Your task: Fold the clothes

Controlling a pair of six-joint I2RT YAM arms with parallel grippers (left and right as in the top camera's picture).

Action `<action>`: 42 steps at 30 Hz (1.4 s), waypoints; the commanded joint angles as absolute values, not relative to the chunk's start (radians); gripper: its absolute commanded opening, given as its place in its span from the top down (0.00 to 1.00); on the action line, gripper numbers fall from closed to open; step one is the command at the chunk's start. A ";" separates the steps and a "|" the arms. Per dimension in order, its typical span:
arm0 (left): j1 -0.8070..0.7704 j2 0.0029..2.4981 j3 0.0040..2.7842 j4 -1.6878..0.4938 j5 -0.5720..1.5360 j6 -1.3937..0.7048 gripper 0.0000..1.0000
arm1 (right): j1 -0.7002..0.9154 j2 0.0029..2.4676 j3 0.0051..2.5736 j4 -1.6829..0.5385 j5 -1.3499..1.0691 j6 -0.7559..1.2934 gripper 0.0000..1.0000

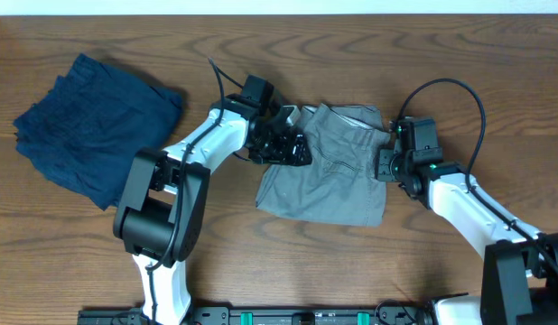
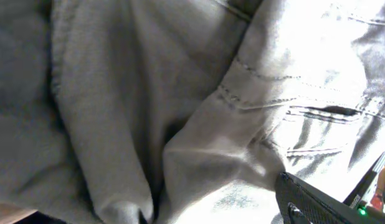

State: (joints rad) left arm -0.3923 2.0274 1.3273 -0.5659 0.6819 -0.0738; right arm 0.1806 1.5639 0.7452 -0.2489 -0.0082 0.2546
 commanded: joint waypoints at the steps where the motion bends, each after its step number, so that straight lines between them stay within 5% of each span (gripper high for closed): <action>1: -0.444 2.047 1.325 -0.554 0.721 -0.064 0.14 | 0.192 1.602 0.751 -0.251 -0.038 0.245 0.51; 3: -0.470 2.047 1.325 -0.543 0.675 -0.064 0.16 | 0.204 1.606 0.751 -0.250 -0.038 0.245 0.51; 10: -0.494 2.046 1.326 -0.510 0.609 -0.064 0.94 | 0.212 1.600 0.751 -0.258 -0.035 0.245 0.52; 21: -0.289 1.770 1.454 -0.713 0.196 -0.063 0.94 | 0.123 1.409 0.752 -0.365 0.041 0.210 0.49; 30: 0.104 1.514 1.506 -0.619 0.190 -0.063 0.94 | 0.103 1.332 0.752 -0.432 0.041 0.193 0.49; 42: 0.464 1.650 1.489 -0.663 0.195 -0.097 0.94 | 0.103 1.332 0.752 -0.440 0.041 0.193 0.48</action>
